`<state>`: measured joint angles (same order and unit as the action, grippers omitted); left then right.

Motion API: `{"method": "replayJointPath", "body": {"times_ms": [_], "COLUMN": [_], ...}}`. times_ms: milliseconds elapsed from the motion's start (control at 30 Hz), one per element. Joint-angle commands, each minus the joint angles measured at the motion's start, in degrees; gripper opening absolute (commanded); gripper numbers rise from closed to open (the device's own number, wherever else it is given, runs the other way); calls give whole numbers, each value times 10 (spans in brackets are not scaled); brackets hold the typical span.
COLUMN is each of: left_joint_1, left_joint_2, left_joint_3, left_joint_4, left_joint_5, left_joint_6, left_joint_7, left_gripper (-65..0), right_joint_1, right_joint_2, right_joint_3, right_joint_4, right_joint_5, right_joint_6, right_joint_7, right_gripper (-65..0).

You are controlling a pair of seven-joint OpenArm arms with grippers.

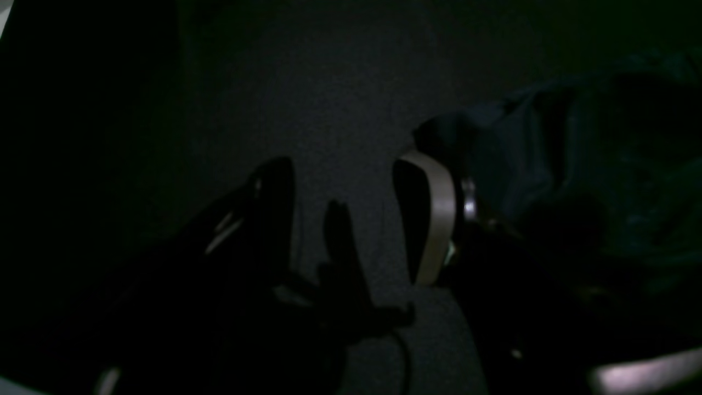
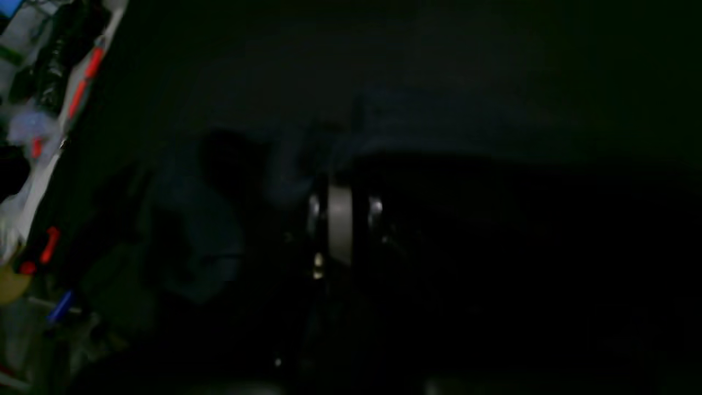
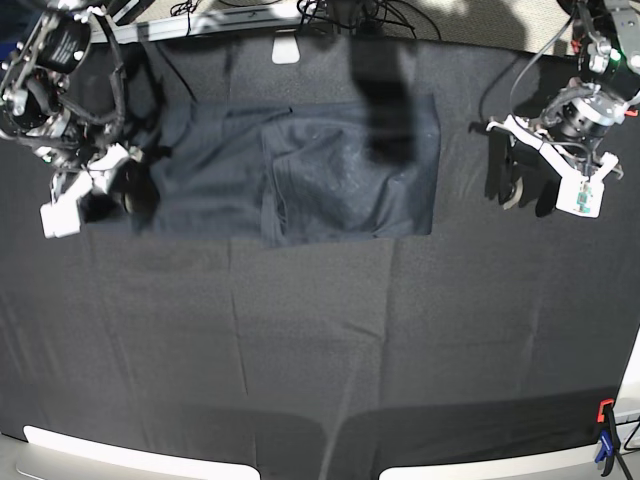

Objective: Layout the t-shirt on the table in an organized manner, then fold the t-shirt properly
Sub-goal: 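Grasp the folded bundle with the right gripper and fold it over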

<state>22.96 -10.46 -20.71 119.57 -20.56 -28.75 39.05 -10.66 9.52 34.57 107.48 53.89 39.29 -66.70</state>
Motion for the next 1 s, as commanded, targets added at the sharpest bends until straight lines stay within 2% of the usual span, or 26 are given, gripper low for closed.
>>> {"method": "replayJointPath", "body": {"times_ms": [0,167,200,300,500,567,733,967], "left_joint_1": [0,4,7,16,31,36,39,39], "left_joint_2": [-4,-4,-4,-4,-4,-4,-4,-4], "left_joint_3": [-3,-3,-3,-3,-3,-3,-3,-3], "left_joint_4": [10,10,10,10,10,10,10,10], "left_joint_5": [-5,-5,-5,-5,-5,-5,2,62], "left_joint_6": [-2,-2,-2,-2,-2,-2,-2,-1], "left_joint_7": [-13,-14,-13,-14,-13,-13,-11,-13], "left_gripper": [-354,-354,-354,-354,-354,-354,-354,-354], "right_joint_1": [5,21,30,55,78,81,99,118], "right_joint_2": [-5,-46,-55,-90,-181,-185,-185,-185], "right_joint_3": [-17,-157,-188,-278,-428,-461,-535,-594], "right_joint_4": [27,80,80,80,61,37,-51,-156], "right_joint_5": [23,8,-9,-97,-264,-298,-330,-326], "right_joint_6": [7,7,-3,-24,-59,-71,-99,-99], "right_joint_7": [13,13,13,34,105,124,188,261], "right_gripper": [-650,-650,-650,-650,-650,-650,-650,-650]}}
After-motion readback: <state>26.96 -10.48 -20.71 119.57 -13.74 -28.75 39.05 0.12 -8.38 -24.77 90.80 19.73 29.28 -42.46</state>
